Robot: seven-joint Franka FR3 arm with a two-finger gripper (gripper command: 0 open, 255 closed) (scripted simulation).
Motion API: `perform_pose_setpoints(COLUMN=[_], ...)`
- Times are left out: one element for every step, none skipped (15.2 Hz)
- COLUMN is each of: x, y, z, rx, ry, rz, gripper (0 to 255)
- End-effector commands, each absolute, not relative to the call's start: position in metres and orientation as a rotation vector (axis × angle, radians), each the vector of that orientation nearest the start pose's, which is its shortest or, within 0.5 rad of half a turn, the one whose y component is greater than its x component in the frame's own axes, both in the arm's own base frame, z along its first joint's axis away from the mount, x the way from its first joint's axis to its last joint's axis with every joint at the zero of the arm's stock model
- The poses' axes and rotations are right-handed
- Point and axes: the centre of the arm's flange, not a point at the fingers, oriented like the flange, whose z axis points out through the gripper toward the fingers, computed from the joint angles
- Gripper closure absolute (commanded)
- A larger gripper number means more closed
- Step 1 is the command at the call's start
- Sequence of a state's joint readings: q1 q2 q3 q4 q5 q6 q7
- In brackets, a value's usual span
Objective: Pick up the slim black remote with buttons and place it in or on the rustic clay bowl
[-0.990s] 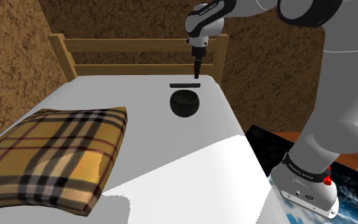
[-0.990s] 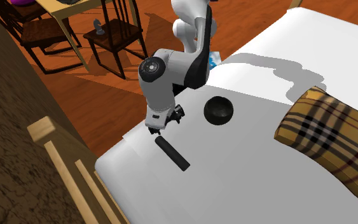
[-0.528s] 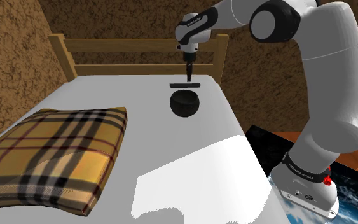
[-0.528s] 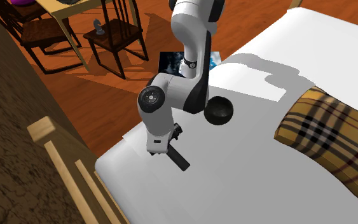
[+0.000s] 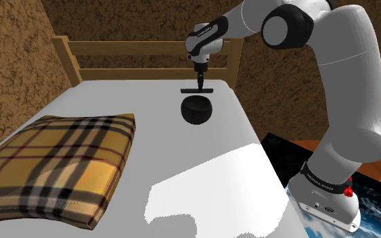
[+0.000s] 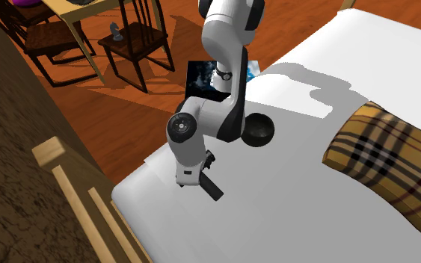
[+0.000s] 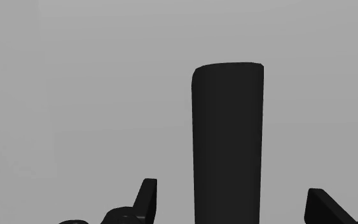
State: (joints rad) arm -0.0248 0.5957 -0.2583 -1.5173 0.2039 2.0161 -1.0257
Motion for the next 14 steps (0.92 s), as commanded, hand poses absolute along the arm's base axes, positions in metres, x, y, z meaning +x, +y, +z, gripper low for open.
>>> perform_pose_setpoints(x=[0.6771, 0.6771, 0.6771, 0.6771, 0.6771, 0.6772, 0.6772, 0.6772, 0.6772, 0.6773, 0.6778, 0.6775, 0.6775, 0.6772], y=[-0.1562, -0.1562, -0.1562, -0.1562, -0.1562, -0.1562, -0.1562, -0.1562, -0.1562, -0.1564, -0.1568, -0.1562, -0.1561, -0.1562], z=[0.3147, 0.3147, 0.3147, 0.3147, 0.3147, 0.3147, 0.3147, 0.3147, 0.3147, 0.3147, 0.3145, 0.3146, 0.3146, 0.3146], rx=[-2.890, -2.890, -2.890, -2.890, -2.890, -2.890, -2.890, -2.890, -2.890, -2.890, -2.890, -2.890, -2.890, -2.890], ry=[-1.030, -1.030, -1.030, -1.030, -1.030, -1.030, -1.030, -1.030, -1.030, -1.030, -1.030, -1.030, -1.030, -1.030], rz=[0.057, 0.057, 0.057, 0.057, 0.057, 0.057, 0.057, 0.057, 0.057, 0.057, 0.057, 0.057, 0.057, 0.057], gripper=[0, 0, 0, 0, 0, 0, 255, 255, 255, 255, 255, 255, 255, 255])
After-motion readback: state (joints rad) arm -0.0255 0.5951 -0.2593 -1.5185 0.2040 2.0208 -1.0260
